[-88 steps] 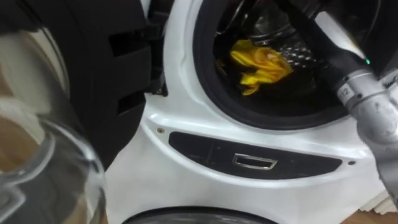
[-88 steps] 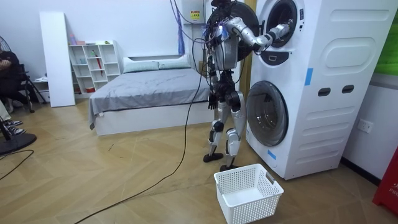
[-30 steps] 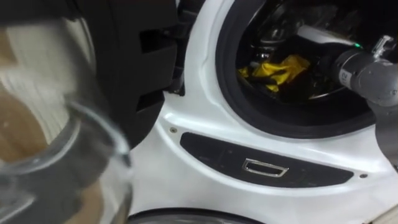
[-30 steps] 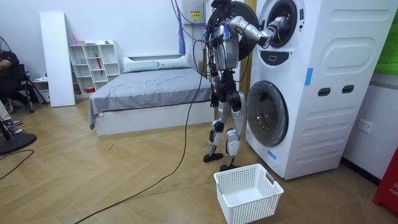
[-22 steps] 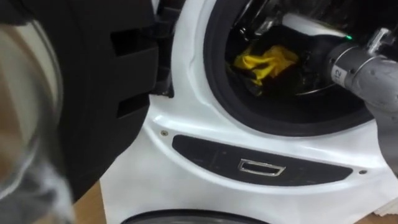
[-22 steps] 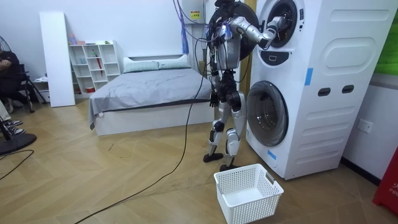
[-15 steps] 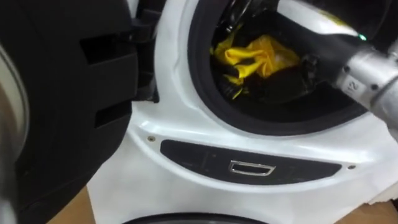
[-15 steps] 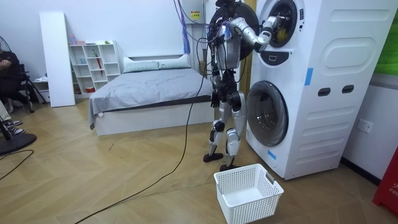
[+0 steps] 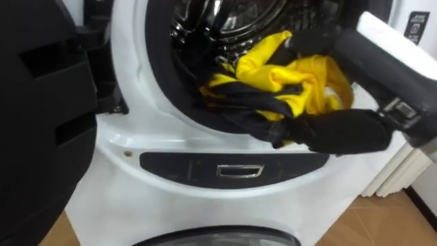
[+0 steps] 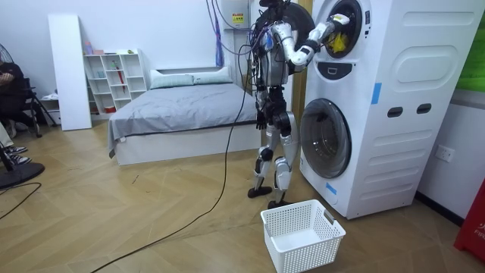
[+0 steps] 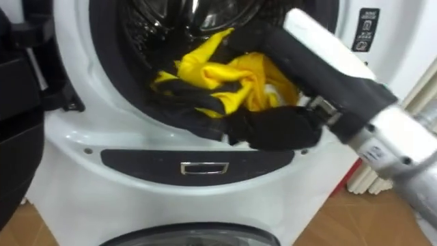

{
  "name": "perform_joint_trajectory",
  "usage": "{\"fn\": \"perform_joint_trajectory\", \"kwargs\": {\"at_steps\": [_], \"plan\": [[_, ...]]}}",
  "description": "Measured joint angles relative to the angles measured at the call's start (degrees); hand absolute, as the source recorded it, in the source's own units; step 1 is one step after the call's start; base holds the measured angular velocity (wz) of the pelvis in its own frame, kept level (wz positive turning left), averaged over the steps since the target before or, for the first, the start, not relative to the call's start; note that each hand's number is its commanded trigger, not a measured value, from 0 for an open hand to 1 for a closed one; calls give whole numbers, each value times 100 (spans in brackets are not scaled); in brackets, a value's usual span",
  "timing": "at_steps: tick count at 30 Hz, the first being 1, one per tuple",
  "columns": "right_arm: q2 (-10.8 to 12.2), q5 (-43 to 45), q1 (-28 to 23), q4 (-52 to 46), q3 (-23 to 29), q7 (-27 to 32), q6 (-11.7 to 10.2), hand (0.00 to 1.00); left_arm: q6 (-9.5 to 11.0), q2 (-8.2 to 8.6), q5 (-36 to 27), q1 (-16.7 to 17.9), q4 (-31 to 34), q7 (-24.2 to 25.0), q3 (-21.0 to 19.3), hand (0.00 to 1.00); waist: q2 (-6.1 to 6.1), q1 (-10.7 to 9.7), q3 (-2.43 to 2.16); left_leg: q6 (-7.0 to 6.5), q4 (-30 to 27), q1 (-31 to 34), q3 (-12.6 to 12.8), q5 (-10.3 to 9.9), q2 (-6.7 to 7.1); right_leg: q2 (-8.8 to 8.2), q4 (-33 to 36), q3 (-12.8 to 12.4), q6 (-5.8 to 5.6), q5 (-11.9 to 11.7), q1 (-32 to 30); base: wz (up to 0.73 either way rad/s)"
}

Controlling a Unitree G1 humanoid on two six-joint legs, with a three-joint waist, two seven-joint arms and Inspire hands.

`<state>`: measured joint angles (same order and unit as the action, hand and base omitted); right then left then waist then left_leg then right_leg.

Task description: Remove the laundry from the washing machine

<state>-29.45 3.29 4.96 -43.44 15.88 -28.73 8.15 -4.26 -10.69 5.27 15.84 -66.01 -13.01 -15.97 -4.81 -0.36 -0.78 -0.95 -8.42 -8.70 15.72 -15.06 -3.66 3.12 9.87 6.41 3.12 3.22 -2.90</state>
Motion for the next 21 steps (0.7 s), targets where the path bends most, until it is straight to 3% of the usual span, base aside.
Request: {"fn": "perform_joint_trajectory", "kwargs": {"at_steps": [6,8,12,18,21], "plan": [[55,-256,-191,19,495,368,-146,100,191,9,2,31,1,4,-234,0,-17,-173,2,8,20,0,-1,-7,5,47,-3,-135,-5,3,-29,-6],[64,-245,-316,34,685,538,-323,100,290,7,119,25,6,6,-238,0,-32,-206,1,15,20,-6,8,-14,-2,68,-7,-164,-4,3,-30,-2],[131,-218,-833,123,863,846,-415,100,292,9,284,28,-12,33,-237,0,-50,-247,2,29,13,-15,19,-23,-4,80,-7,-178,-1,4,-26,0],[202,-260,-1394,245,860,1187,-650,100,285,4,412,11,7,29,-258,0,-59,-256,9,67,16,-63,309,-76,-78,166,-7,-386,23,-6,-80,-18],[233,-377,-1564,283,868,1268,-688,100,283,-29,428,21,-9,30,-243,0,-43,-423,11,78,11,-72,412,-81,-99,204,-5,-470,43,-41,-76,-18]]}}
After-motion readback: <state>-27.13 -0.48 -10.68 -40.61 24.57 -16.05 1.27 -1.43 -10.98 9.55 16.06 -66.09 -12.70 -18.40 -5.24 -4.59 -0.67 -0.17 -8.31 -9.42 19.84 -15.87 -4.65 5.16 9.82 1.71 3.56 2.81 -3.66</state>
